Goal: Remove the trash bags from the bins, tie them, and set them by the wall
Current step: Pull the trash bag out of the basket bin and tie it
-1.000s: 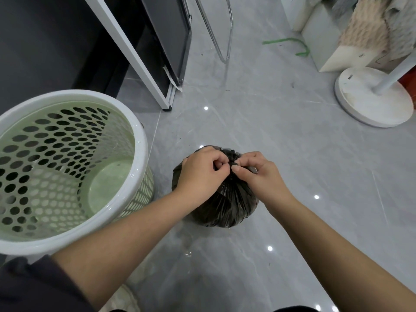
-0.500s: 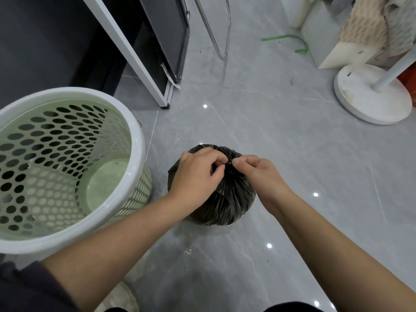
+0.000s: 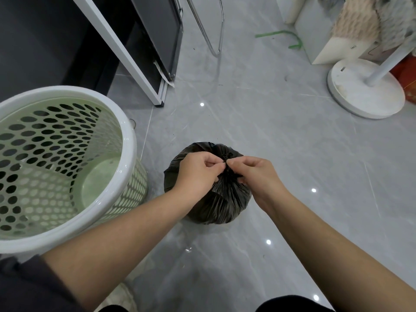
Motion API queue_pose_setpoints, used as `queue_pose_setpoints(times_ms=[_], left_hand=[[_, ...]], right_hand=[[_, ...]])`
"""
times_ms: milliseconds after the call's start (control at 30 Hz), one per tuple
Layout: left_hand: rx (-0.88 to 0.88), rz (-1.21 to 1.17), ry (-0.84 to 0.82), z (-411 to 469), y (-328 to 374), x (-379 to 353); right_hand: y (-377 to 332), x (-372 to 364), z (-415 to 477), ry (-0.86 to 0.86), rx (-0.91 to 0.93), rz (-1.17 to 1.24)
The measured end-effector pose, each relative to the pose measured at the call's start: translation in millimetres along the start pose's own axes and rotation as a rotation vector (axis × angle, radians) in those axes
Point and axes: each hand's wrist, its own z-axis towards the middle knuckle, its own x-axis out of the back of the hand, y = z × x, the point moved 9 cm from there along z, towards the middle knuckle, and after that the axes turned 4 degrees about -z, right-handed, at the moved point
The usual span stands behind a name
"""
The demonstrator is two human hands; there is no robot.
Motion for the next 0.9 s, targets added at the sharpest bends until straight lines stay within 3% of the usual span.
queue_pose_setpoints(times_ms=[167, 400, 533, 667, 800, 900], left_hand=[[0.030, 0.033, 0.020, -3, 2, -4], [-0.231, 0.103, 0.027, -10, 18, 10], [-0.348, 0.262, -0.034, -9, 25, 6], [-0.360, 0.292, -0.069, -5, 25, -2], [-0.298, 0.254, -0.094, 2, 26, -2], [-0.233, 0.216, -0.107, 2, 26, 4]], right_hand=[[-3, 4, 0, 0.051, 0.027, -0.058], [4, 14, 5, 0.128, 0.037, -0.306], [-10, 8, 3, 0.084, 0.259, -0.327], [-21, -8, 3, -0.083, 0.523, -0.611], [-16, -11, 7, -0.024, 0.567, -0.901], [-22, -17, 6, 0.008, 0.595, -0.917]])
